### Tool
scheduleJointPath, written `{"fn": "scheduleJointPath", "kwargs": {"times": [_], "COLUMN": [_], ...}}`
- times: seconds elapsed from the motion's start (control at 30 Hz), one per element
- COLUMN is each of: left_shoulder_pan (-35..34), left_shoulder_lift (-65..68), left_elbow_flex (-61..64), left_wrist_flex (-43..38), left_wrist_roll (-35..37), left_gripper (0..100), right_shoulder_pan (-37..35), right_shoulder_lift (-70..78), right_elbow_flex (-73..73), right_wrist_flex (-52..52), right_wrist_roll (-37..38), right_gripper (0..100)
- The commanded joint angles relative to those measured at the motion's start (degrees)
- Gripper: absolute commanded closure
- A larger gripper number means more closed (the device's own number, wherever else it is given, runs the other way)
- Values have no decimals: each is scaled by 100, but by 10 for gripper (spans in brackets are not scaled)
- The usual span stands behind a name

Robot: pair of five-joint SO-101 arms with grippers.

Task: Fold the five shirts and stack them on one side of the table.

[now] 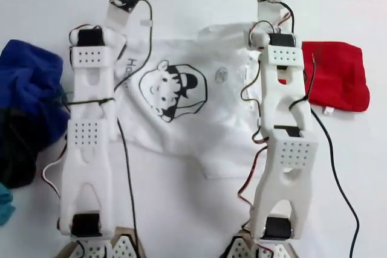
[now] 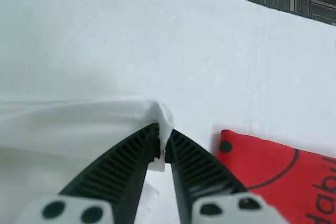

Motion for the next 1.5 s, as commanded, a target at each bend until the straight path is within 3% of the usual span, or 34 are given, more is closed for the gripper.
{"fn": "scheduleJointPath", "kwargs": {"times": [0.0, 0.23, 0.57, 0.73, 1.03, 1.2, 1.47], "left_shoulder_pan": [44, 35, 44, 114, 343, 334, 378], "left_shoulder_lift": [-220, -967, -2286, -3736, -6136, -6989, -7798], "left_elbow_flex": [-488, -453, -48, 2176, 6097, 7776, 9745], "left_wrist_flex": [580, 1829, 1934, 1925, 1547, 949, -167], "left_wrist_roll": [-18, -26, -18, -26, -413, -422, -422], "left_gripper": [975, 975, 976, 976, 974, 974, 974], "right_shoulder_pan": [110, 259, 593, 567, 541, 558, 585], "right_shoulder_lift": [-312, -1147, -2369, -2782, -3415, -4321, -7143], "right_elbow_flex": [-105, -105, -70, -62, 158, 1705, 5987], "right_wrist_flex": [321, 1226, 2949, 3776, 4919, 4497, 2607], "right_wrist_roll": [18, 18, 18, 519, 589, 791, 1029], "right_gripper": [979, 979, 979, 979, 978, 978, 978]}}
